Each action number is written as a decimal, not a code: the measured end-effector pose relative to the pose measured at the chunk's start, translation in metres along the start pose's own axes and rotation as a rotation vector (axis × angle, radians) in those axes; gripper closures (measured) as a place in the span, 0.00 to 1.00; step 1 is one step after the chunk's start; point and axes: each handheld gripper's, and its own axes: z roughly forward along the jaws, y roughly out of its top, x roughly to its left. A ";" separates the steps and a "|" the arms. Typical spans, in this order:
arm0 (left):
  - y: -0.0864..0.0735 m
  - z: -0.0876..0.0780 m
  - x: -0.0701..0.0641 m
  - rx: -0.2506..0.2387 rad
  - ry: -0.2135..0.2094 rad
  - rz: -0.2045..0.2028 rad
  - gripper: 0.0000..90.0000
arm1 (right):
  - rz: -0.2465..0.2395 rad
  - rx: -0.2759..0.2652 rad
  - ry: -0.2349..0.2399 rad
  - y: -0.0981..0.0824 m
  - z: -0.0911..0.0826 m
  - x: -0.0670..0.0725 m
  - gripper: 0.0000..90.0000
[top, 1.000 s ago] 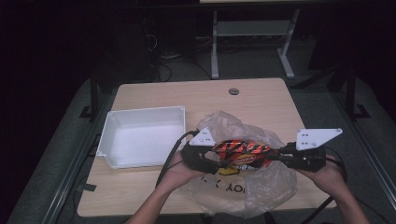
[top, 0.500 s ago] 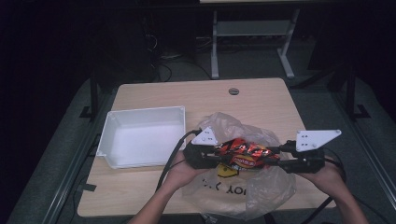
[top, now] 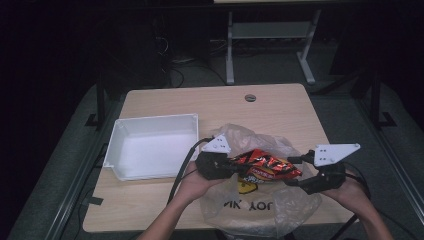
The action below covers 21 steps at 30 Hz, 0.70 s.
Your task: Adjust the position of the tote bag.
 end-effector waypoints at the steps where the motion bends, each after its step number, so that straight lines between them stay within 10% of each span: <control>1: 0.000 -0.001 0.000 0.001 -0.007 -0.003 0.93 | -0.008 0.003 0.000 0.000 0.000 0.001 0.39; 10: 0.004 -0.004 -0.001 -0.048 -0.093 -0.052 0.94 | -0.048 0.014 0.005 0.008 -0.003 0.006 0.38; 21: -0.003 -0.005 -0.001 -0.008 -0.014 0.003 0.62 | -0.021 0.023 0.017 0.010 0.004 0.002 0.78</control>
